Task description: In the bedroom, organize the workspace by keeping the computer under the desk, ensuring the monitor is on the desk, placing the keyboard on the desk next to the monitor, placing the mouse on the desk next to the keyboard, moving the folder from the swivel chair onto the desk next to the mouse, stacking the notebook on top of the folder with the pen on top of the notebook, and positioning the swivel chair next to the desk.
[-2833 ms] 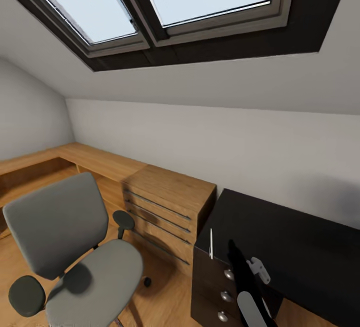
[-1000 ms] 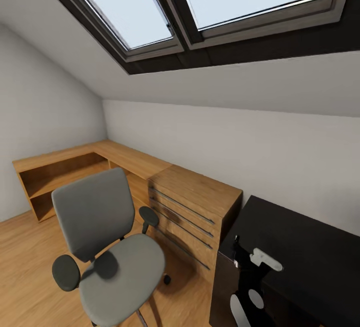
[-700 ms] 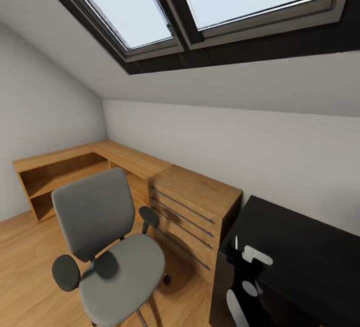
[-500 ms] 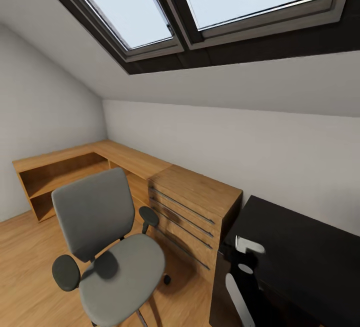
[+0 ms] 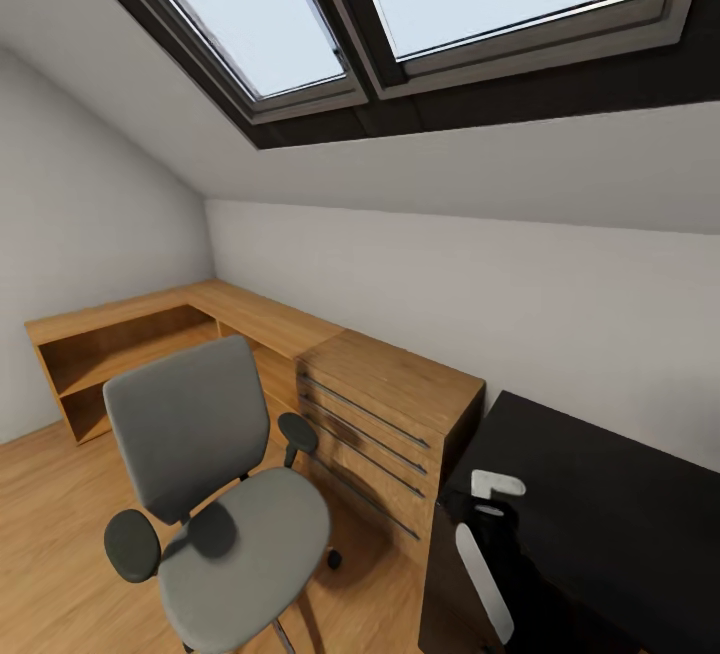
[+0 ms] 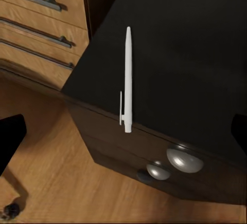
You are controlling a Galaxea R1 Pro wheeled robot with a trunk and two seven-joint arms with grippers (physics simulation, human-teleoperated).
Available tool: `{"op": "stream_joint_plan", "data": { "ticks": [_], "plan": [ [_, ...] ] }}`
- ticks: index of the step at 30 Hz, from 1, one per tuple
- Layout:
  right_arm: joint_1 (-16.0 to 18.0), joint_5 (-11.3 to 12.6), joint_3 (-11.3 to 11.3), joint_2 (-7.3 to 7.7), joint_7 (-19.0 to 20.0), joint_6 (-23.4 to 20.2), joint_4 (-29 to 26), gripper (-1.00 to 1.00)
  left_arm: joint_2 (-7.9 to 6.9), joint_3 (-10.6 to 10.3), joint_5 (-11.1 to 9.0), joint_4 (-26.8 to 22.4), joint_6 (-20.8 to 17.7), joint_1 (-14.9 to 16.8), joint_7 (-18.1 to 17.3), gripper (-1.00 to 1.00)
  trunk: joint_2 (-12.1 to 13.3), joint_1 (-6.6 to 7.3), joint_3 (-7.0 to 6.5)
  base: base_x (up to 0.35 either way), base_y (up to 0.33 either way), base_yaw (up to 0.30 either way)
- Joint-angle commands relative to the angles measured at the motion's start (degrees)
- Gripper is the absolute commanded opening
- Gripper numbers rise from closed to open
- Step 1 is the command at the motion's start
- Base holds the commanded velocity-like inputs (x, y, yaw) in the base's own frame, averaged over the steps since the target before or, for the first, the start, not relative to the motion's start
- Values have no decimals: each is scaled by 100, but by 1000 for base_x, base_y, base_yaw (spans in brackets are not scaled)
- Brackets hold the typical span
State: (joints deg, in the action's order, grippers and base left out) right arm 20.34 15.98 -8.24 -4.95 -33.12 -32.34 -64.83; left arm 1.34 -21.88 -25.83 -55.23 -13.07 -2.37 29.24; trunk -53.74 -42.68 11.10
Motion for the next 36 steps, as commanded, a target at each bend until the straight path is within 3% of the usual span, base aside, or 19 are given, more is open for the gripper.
{"op": "stream_joint_plan", "data": {
  "ticks": [1, 8, 13, 20, 36],
  "plan": [
    [21, 59, -12, 26, -49, -98, -4, 100, -2, -10, -36, -14, -18, 1, 38, 100, -6, -1, 7, 0, 0, 0],
    [233, 79, 32, 240, -30, -508, 228, 100, -2, -10, -36, -16, -19, 1, 38, 100, -6, -1, 7, 0, 0, 0],
    [573, 157, 224, 363, 127, -996, 747, 100, -2, -10, -36, -15, -20, 3, 38, 100, -6, -1, 7, 0, 0, 0],
    [734, 210, 294, 379, 300, -1237, 1003, 100, -2, -10, -36, -14, -20, 2, 38, 100, -6, -1, 7, 0, 0, 0],
    [759, 253, 313, 343, 318, -1200, 1053, 100, -2, -10, -36, -14, 49, 4, 38, 100, -6, -1, 7, 76, 12, 0]
  ]
}}
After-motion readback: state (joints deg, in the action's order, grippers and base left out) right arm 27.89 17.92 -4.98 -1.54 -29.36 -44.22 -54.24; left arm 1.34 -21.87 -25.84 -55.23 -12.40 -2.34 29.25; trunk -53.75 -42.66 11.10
